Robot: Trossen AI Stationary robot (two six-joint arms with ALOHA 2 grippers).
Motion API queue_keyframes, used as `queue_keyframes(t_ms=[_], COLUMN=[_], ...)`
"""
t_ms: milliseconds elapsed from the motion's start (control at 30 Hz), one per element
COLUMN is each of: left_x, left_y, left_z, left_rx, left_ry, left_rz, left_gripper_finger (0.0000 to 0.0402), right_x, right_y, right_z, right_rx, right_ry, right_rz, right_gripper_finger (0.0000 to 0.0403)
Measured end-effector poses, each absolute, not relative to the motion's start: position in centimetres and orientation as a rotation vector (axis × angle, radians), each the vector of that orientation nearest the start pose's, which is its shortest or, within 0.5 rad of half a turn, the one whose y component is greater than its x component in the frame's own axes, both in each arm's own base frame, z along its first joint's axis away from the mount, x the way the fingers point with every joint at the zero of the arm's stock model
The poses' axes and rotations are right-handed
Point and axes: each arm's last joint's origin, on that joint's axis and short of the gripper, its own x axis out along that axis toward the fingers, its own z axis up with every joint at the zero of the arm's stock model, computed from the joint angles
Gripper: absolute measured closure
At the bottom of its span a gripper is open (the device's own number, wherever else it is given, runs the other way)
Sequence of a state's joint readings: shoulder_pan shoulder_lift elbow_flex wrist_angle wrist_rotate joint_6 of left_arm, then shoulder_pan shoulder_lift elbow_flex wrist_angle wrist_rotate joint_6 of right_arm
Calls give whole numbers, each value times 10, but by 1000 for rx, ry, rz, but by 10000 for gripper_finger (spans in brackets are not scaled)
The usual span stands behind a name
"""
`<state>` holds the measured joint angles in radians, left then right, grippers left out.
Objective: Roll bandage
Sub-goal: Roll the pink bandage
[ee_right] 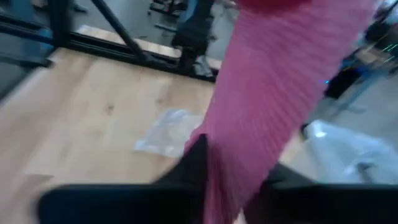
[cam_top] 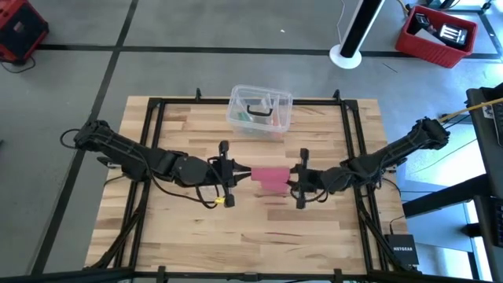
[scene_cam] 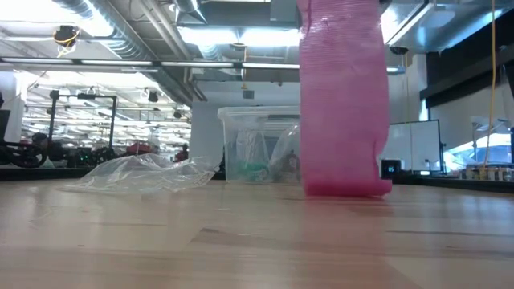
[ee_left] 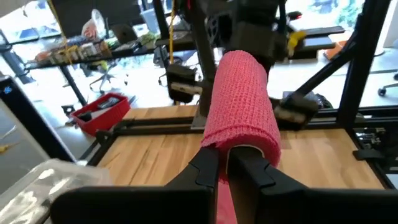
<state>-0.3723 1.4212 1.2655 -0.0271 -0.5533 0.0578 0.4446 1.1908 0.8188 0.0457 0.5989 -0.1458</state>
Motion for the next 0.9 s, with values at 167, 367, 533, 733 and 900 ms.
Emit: queue_keyframes(t_ms=[167,367,533,733,900], left_x=[306,306,305,305,306], left_y=[-111,-118,-123,-127,-136], left_z=[373,379,383,380,377], left_rx=[145,153,135,90,84], left_ry=[129,54,5,22,8], left_rz=[48,-173,-363,-505,-613], left_gripper_finger=[389,389,389,389,389], right_x=[244,245,245,246,248], right_y=[96,96,95,94,81], right_z=[296,307,319,361,393], right_rx=[-405,-546,-680,-832,-900], right_ry=[214,141,129,92,123], right_rz=[-219,-246,-316,-383,-429], right_gripper_finger=[383,394,398,400,401])
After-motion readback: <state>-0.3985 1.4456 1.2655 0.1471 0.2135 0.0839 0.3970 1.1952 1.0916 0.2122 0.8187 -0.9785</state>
